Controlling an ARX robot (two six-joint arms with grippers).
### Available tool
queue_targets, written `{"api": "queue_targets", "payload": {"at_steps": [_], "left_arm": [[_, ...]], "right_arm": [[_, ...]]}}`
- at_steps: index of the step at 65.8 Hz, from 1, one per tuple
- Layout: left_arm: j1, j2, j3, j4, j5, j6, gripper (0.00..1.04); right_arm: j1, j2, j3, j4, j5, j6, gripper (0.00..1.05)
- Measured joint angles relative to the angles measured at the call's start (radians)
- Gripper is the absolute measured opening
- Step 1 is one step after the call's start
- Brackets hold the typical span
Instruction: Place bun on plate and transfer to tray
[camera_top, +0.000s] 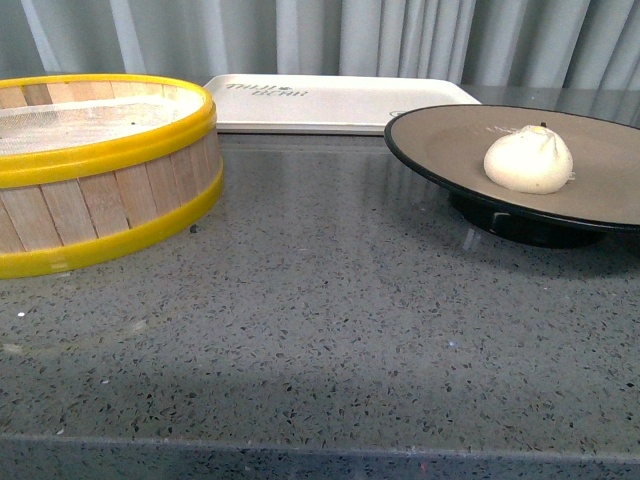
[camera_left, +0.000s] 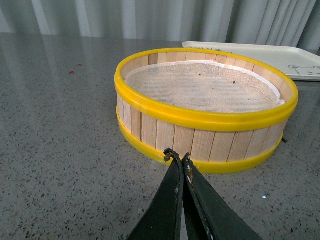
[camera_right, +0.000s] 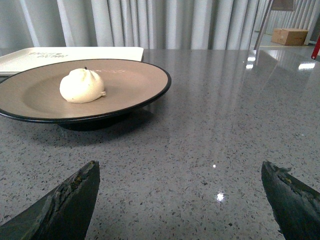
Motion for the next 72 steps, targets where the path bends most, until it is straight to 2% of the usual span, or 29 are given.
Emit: {"api": "queue_targets", "payload": {"at_steps": [49, 57, 72], "left_arm": [[0.000, -0.203, -0.080, -0.095, 0.000, 0.000, 0.04], [0.000, -0.342, -0.080, -0.263, 0.000, 0.000, 0.04], [0.000, -0.370, -0.080, -0.270, 0.000, 0.000, 0.04]], "right_arm": [[0.000, 0.000, 0.000, 0.000, 0.000, 0.000, 0.96], [0.000, 0.000, 0.000, 0.000, 0.000, 0.000, 0.96], [0.000, 0.000, 0.000, 0.000, 0.000, 0.000, 0.96]]}}
